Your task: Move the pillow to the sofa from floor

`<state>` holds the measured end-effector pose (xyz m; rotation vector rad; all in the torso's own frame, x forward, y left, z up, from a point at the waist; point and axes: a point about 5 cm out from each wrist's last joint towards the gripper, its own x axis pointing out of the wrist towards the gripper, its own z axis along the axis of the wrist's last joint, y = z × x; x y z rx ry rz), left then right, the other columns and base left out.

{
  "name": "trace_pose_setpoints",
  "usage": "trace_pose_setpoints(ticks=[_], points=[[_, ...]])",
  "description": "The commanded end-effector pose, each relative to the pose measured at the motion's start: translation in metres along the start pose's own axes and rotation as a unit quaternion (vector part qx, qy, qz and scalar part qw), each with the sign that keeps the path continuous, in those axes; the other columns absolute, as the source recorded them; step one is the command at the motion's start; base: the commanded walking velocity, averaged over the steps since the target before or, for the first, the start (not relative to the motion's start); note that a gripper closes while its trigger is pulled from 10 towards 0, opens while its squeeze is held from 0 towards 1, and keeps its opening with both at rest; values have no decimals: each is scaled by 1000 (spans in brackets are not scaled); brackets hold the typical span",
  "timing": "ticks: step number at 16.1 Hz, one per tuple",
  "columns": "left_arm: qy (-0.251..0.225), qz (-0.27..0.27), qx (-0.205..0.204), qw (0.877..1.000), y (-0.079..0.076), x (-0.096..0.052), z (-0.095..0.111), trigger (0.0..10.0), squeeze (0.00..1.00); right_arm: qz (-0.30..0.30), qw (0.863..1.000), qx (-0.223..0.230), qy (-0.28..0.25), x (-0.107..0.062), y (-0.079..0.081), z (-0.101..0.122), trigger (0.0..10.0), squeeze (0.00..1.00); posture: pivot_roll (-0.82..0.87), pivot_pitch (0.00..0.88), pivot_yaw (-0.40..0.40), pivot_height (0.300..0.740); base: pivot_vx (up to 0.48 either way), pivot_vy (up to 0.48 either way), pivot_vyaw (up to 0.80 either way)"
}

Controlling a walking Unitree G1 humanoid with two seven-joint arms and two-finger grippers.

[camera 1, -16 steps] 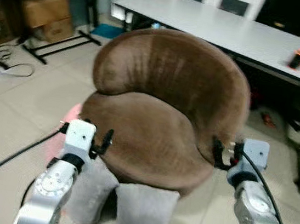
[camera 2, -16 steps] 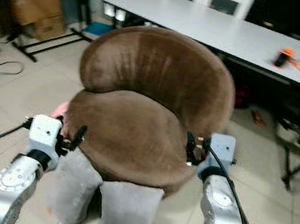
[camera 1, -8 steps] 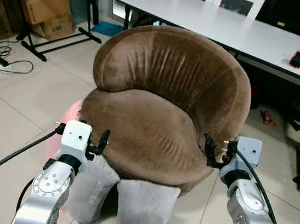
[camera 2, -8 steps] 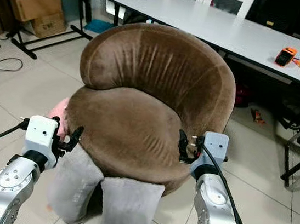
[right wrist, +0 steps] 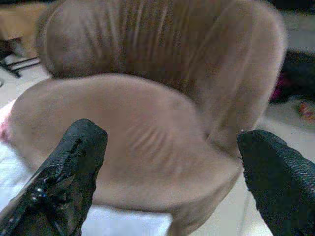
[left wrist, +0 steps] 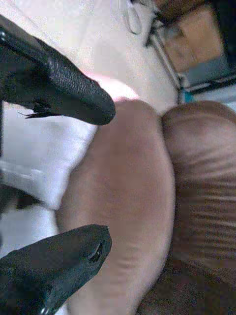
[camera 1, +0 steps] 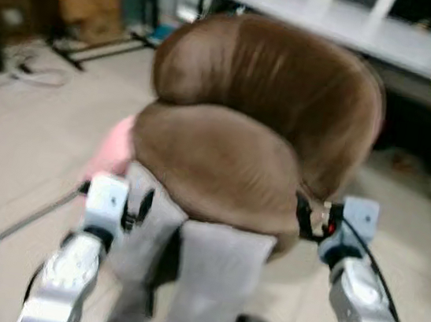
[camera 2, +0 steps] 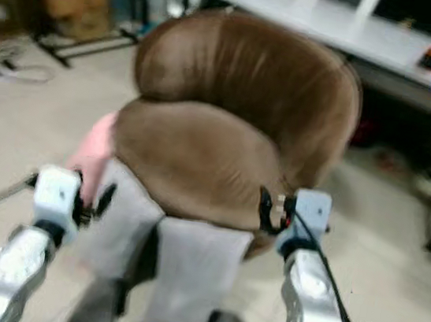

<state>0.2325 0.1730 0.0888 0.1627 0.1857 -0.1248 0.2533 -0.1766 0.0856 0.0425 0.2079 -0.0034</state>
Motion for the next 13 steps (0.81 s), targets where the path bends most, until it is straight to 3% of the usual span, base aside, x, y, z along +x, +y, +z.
trace_pose_setpoints(ticks=[1, 8, 13], points=[[-15, 3, 8, 1000, 1, 3, 7, 10000, 0, 1, 1000, 3, 0, 0, 0, 0, 10000, 0, 30, 0, -63, 566, 0, 0, 0], [-22, -8, 3, 1000, 1, 2, 7, 10000, 12, 5, 1000, -4, 3, 0, 0, -1, 10000, 0, 30, 0, -71, 551, 0, 0, 0], [-24, -10, 5, 1000, 2, 2, 6, 10000, 4, 5, 1000, -17, 6, 3, 0, -2, 10000, 0, 30, 0, -73, 551, 294, 0, 0]])
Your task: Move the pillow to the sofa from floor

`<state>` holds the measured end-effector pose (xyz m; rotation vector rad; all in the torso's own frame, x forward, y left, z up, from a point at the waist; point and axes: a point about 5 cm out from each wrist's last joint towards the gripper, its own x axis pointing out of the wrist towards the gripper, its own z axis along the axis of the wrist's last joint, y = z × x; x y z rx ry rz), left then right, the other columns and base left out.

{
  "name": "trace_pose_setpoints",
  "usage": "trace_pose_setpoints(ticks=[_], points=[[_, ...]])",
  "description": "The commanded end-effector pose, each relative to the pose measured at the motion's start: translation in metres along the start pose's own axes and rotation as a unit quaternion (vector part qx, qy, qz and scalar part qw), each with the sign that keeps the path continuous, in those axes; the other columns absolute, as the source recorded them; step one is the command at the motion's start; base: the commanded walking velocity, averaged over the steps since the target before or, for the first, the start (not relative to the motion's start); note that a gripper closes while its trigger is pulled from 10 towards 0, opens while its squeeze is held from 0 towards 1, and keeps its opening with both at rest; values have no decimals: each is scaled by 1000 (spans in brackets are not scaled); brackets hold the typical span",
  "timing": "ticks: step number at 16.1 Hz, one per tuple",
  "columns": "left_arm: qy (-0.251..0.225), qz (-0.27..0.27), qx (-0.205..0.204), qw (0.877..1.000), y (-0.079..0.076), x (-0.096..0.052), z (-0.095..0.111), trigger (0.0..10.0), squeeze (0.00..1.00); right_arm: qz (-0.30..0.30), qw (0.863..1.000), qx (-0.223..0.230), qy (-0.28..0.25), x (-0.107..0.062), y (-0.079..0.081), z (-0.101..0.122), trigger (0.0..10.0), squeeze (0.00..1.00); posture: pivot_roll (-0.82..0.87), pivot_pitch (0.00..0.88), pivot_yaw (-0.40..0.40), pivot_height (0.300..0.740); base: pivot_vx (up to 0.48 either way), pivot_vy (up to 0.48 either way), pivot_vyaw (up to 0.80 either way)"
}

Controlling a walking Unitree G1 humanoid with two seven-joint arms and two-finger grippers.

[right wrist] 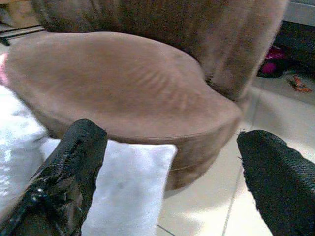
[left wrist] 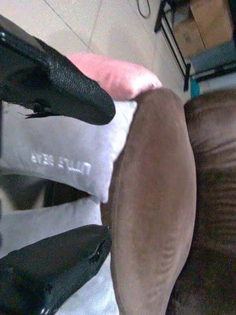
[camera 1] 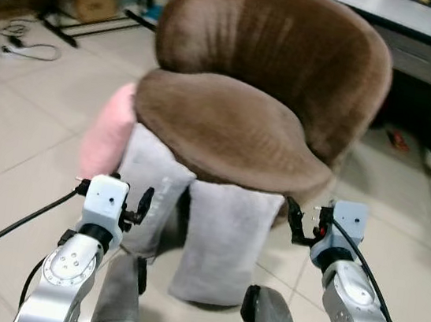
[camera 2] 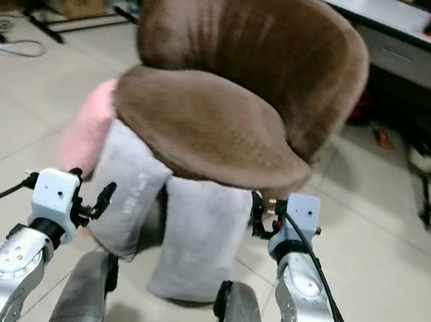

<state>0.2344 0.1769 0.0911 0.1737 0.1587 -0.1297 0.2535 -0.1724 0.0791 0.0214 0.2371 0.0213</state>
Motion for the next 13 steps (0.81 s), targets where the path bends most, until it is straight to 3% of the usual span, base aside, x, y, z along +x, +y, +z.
trace_pose_setpoints(ticks=[1, 6, 8, 13], points=[[-11, -10, -4, 1000, -3, 2, 5, 10000, 4, -8, 1000, -7, -8, 1, -4, 4, 10000, 0, 30, 0, -72, 551, 307, 0, 0], [-13, -16, -3, 1000, -4, 3, 5, 10000, 4, -3, 999, -39, -11, 1, -4, 5, 10000, 0, 22, 0, -63, 551, 308, 0, 0], [-13, -17, -3, 1000, -4, 3, 5, 10000, 0, 10, 999, -51, -13, 1, 0, 5, 10000, 0, 23, 0, -63, 551, 311, 0, 800], [-16, -34, 10, 999, -8, 3, 4, 10000, 0, 18, 999, -35, 1, 2, -2, 0, 10000, 0, 25, 0, -61, 551, 111, 0, 109]])
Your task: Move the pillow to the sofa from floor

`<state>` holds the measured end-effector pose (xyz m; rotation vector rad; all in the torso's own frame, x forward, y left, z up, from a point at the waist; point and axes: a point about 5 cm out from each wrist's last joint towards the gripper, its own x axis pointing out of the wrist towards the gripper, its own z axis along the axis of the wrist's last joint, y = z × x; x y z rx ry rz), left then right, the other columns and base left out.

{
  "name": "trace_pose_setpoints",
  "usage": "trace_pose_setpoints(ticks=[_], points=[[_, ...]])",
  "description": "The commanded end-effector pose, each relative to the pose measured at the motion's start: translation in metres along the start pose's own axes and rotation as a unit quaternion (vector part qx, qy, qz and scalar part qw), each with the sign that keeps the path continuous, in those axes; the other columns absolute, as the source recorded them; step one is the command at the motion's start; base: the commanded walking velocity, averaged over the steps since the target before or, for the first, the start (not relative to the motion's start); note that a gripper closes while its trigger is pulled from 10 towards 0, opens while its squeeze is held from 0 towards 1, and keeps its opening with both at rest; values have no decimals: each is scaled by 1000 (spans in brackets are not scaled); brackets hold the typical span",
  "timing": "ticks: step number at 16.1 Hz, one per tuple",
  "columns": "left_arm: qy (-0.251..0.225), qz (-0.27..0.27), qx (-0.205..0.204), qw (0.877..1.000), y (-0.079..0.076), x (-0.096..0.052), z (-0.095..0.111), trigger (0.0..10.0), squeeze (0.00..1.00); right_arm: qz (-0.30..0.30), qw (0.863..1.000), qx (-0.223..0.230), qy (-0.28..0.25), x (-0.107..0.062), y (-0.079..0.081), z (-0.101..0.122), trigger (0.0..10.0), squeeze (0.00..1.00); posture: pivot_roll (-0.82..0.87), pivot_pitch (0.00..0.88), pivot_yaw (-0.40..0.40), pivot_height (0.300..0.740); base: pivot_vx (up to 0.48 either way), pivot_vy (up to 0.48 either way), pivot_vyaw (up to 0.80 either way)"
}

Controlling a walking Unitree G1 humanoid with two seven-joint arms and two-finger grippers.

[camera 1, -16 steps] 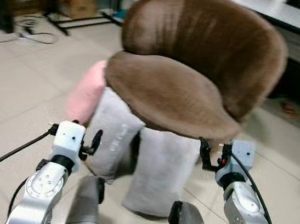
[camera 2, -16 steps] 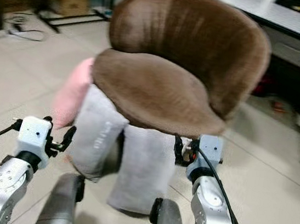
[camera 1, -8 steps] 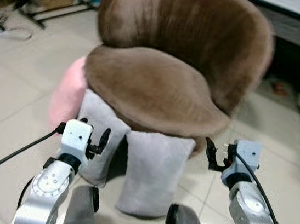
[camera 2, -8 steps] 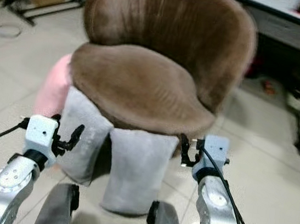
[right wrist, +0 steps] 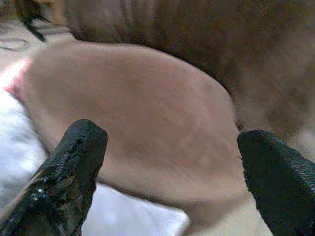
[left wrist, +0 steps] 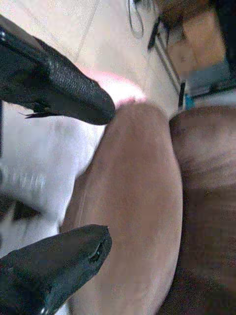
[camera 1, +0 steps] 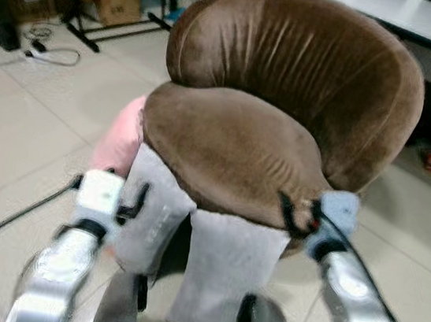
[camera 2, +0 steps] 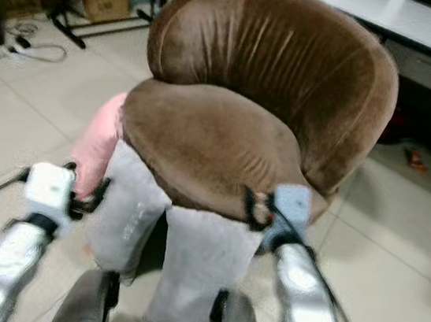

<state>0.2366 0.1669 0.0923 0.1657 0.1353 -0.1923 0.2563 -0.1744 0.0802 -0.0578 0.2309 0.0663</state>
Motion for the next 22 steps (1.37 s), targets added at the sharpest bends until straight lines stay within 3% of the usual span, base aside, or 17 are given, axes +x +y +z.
trace_pose_setpoints(ticks=[1, 10, 22], points=[[-1, -8, 17, 1000, 0, -1, 0, 10000, 0, 1, 1000, 10, 0, 0, 0, -1, 10000, 0, 23, 0, -59, 551, 0, 0, 0], [1, -1, 21, 1000, 10, 6, 3, 10000, 0, 20, 997, 62, 35, 8, 3, -11, 10000, 0, 23, 0, -49, 466, 0, 0, 0], [7, -7, 29, 1000, 16, 1, 3, 10000, 0, 50, 995, 76, 44, 12, 16, -16, 10000, 0, 46, 0, -37, 346, 0, 0, 0]])
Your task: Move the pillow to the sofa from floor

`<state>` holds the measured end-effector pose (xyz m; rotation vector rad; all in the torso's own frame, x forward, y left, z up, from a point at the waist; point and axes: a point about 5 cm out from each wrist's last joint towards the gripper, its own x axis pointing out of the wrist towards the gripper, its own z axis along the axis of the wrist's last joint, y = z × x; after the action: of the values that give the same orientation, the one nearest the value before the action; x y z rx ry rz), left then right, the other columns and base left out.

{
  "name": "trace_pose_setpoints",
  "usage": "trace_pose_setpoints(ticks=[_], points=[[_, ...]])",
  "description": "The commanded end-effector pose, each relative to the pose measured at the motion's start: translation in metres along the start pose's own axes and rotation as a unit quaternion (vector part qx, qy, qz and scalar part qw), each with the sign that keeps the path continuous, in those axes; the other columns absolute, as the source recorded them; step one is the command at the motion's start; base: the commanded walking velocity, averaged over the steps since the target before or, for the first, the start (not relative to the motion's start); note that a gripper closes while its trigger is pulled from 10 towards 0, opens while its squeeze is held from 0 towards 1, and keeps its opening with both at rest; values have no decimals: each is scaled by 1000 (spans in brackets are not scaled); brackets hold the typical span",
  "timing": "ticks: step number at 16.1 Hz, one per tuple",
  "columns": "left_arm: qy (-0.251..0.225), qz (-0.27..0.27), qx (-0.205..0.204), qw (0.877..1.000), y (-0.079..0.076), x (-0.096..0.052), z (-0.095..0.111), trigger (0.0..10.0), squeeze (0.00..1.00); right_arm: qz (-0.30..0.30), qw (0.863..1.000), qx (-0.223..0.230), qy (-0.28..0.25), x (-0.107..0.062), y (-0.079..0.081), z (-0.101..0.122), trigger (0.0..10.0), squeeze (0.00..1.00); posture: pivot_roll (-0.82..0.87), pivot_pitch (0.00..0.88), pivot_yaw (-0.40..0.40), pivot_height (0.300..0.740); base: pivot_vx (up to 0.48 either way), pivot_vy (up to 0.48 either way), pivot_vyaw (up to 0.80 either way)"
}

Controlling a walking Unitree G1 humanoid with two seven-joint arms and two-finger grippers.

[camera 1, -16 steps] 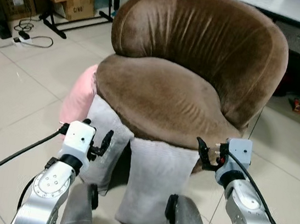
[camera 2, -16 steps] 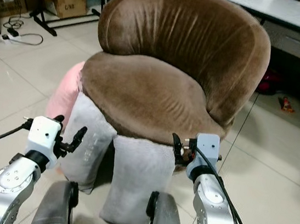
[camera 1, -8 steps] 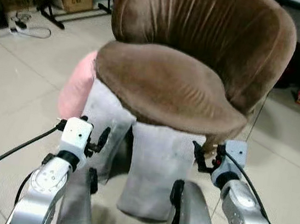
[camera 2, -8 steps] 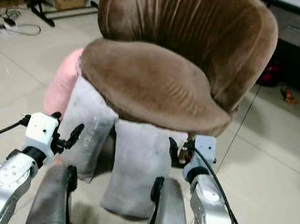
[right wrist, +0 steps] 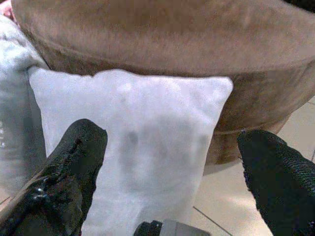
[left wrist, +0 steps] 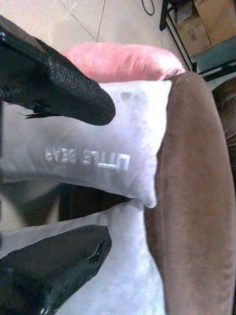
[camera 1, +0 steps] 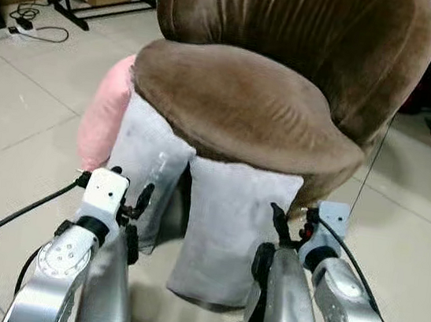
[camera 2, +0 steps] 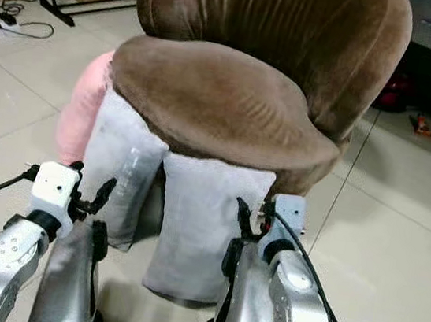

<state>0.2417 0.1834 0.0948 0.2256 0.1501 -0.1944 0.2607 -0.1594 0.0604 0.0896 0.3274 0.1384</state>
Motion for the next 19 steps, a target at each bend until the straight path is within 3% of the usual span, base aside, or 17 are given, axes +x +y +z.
trace_pose_setpoints(ticks=[1, 2, 10, 13, 14, 15, 19], points=[[-3, -8, 0, 1000, -1, -1, 3, 10000, 0, 6, 1000, 7, -1, 2, 1, 2, 10000, 0, 47, 0, -37, 341, 0, 0, 0], [-6, -30, 3, 1000, -4, -1, 4, 10000, 0, 17, 1000, 22, -7, 8, 7, 4, 10000, 1000, 46, 0, -31, 341, 0, 0, 0], [-1, -128, 12, 992, -11, -7, 8, 10000, 0, 56, 998, 5, 16, 56, 42, 18, 10000, 1000, 52, 0, -3, 341, 0, 0, 0], [2, -154, 27, 988, -4, -7, 14, 10000, 0, 29, 999, -25, 27, 79, 53, 29, 10000, 1000, 65, 0, 7, 341, 0, 0, 0], [3, -158, 32, 987, -2, -6, 15, 10000, 0, 20, 999, -31, 34, 83, 56, 28, 10000, 580, 71, 16, 7, 341, 0, 0, 0], [3, -162, 34, 986, -2, -6, 17, 10000, 0, 16, 998, -38, 40, 85, 57, 27, 10000, 0, 76, 39, 8, 341, 0, 0, 0], [13, -191, 39, 981, -3, -12, 20, 10000, 0, -19, 992, -88, 92, 89, 65, 10, 10000, 0, 90, 136, 11, 341, 0, 0, 0]])
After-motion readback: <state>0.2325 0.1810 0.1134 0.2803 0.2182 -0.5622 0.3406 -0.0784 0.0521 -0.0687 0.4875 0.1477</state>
